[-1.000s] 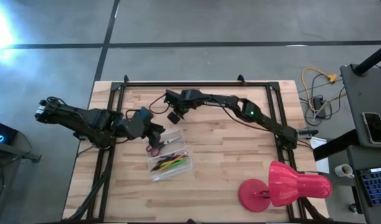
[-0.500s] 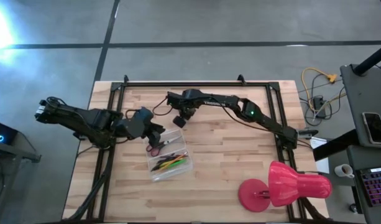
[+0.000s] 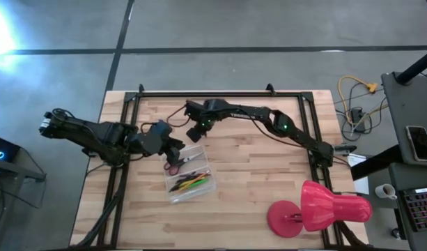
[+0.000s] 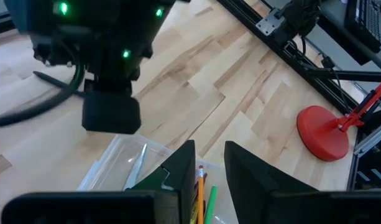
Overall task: Pick & place school supplies into a supply box
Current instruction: Put the black pen into the stationery box
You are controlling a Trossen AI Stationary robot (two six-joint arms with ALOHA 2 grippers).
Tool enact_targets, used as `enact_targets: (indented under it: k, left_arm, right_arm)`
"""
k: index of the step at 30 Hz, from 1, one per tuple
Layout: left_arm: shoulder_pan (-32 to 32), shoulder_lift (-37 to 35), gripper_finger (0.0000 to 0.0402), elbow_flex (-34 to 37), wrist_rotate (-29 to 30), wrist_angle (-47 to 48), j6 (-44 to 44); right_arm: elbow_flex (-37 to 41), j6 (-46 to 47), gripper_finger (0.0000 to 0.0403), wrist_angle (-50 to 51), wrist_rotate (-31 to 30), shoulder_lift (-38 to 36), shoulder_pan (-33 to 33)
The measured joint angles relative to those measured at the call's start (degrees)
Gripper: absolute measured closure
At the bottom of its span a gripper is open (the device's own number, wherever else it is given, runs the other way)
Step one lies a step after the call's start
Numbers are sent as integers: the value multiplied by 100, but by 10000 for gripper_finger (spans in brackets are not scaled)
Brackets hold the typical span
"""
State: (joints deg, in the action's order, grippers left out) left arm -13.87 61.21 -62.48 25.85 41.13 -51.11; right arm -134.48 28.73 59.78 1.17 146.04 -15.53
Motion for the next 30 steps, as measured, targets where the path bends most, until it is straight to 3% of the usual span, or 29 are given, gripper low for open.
enact_targets:
  k: [7, 11, 30]
  left_arm:
    - [-38, 0, 331, 0, -14, -13, -2]
    - [-46, 0, 331, 0, -24, -9, -2]
    - [-48, 2, 331, 0, -22, -1, -2]
  right_arm:
    - [14, 258, 266, -19, -811, 61, -27]
    - [14, 236, 248, -23, -838, 61, -61]
    - [38, 83, 266, 132, -677, 216, 22]
